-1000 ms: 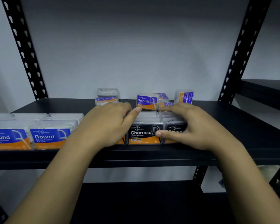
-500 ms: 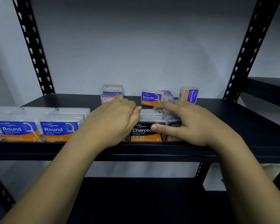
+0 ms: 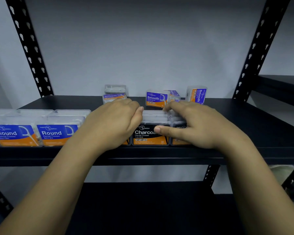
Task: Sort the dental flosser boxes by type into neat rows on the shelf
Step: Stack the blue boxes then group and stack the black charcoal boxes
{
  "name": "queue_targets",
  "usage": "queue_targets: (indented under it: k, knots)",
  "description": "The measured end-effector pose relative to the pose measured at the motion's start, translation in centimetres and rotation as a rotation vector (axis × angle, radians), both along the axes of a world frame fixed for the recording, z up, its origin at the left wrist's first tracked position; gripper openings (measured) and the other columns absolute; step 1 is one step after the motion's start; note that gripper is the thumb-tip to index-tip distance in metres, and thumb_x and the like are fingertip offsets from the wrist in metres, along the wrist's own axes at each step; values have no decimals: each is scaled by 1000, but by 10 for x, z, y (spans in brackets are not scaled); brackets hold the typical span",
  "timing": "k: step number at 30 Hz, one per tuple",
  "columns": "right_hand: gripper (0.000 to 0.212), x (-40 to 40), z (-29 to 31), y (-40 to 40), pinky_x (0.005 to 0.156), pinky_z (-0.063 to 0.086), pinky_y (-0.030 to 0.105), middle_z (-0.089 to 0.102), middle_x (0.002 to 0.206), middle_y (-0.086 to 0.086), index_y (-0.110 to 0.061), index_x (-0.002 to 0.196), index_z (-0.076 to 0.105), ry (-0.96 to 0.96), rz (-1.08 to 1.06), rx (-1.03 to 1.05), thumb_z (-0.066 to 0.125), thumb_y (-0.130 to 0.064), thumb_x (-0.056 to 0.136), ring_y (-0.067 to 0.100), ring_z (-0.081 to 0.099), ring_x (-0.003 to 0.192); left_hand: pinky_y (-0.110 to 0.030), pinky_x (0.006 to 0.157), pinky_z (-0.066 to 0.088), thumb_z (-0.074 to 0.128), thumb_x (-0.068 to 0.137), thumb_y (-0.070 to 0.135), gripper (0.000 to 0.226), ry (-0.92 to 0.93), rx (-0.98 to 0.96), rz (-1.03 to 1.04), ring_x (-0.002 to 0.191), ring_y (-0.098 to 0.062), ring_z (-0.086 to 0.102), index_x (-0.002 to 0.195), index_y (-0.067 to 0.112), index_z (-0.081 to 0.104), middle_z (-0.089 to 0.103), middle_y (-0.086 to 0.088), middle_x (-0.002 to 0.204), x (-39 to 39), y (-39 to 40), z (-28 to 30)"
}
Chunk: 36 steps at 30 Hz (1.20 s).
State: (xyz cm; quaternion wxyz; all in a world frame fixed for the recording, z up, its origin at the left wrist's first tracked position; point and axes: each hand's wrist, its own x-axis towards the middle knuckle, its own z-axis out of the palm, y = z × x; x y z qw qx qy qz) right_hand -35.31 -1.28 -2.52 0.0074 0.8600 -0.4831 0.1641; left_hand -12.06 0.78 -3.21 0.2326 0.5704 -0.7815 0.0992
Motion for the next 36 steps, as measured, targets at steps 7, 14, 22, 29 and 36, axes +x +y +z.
queue_targets:
  k: [7,14,22,29,36]
  knots:
    - [82,1,1,2,91,47,36,62,122,-17,-44,127,51,-2,-8,27,31,-98,68,11,56,109,-43,82,49,9,95,51,59,-3,-1,0,97,-19,56,101,22,59,62,4,99,-1,3,0]
    - [80,2,3,4,92,50,39,62,120,-19,-45,127,52,-13,-11,40,34,-98,69,10,56,108,-44,82,48,11,99,46,54,7,18,11,95,-19,55,100,21,59,61,4,98,0,3,0]
    - [82,5,6,9,96,51,41,63,121,-19,-46,130,53,-18,-36,59,36,-96,68,9,57,110,-45,79,50,14,99,49,53,10,24,-5,90,-21,54,96,19,58,60,3,95,2,0,0]
    - [90,4,7,9,101,48,37,62,134,-19,-47,137,52,-29,-40,90,38,-97,64,7,56,120,-45,84,50,18,101,51,52,-8,33,-25,98,-22,58,100,21,60,63,1,102,4,0,2]
    - [89,5,11,13,100,51,38,64,131,-16,-45,136,53,-44,-33,131,41,-94,62,9,58,117,-44,87,48,13,97,56,58,-13,71,-48,99,-20,57,101,21,60,63,2,103,6,2,5]
